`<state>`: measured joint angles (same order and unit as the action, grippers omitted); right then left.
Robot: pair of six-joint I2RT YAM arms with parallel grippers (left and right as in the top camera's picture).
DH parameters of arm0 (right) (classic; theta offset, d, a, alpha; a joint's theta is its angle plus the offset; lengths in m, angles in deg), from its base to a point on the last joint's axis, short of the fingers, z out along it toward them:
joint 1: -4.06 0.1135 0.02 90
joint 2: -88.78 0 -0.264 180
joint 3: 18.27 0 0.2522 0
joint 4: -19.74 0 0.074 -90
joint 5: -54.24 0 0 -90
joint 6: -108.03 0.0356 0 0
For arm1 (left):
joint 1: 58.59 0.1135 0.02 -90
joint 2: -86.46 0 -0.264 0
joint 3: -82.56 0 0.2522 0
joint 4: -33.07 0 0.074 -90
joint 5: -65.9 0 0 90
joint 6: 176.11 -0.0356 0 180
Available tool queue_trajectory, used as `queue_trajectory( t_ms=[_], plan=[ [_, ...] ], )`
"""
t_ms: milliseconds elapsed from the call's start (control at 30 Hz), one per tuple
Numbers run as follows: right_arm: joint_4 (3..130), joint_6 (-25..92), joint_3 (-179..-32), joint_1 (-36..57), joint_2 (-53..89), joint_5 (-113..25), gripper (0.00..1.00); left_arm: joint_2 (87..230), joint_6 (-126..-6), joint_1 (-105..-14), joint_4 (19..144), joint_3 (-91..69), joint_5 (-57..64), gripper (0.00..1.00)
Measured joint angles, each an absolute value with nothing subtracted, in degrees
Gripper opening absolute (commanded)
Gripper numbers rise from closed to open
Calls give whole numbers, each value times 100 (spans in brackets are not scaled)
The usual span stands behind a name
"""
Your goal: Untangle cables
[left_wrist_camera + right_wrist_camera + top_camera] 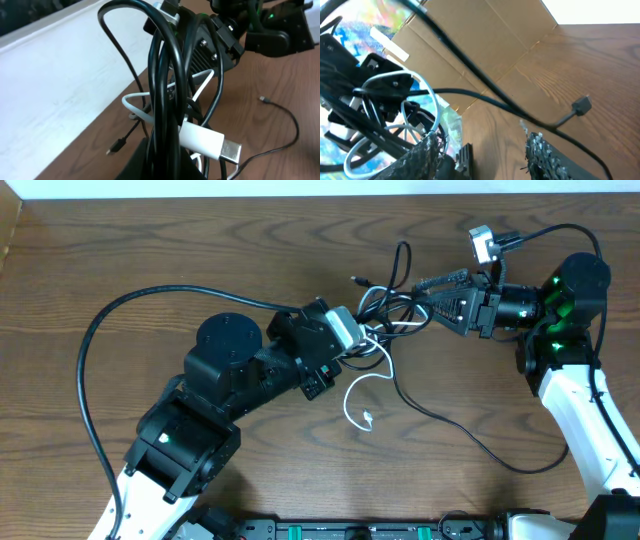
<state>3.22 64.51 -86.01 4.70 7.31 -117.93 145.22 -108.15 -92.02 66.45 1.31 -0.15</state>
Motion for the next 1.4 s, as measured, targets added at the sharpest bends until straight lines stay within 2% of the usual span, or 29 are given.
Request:
queue_trajectory(
  t_ms=[267, 533, 900, 1233, 1400],
  plan=[
    [285, 7076, -8601, 466, 731, -11441, 59, 14533, -11519, -9202, 6711, 131, 2, 8],
    [-537, 7659, -8601, 474, 731, -11325, 64, 14634, -11810, -9202, 6748, 131, 2, 7],
    [-624, 7738, -8601, 804, 731, -11415, 67, 14682, -11915, -9202, 6730, 131, 2, 7],
    [-616, 7526, -8601, 995, 731, -11570, 66, 14690, -11917, -9200, 6529, 131, 264, 7],
    [-526, 7393, -8601, 1108, 731, -11598, 59, 14769, -11917, -9200, 6479, 131, 286, 8]
  ],
)
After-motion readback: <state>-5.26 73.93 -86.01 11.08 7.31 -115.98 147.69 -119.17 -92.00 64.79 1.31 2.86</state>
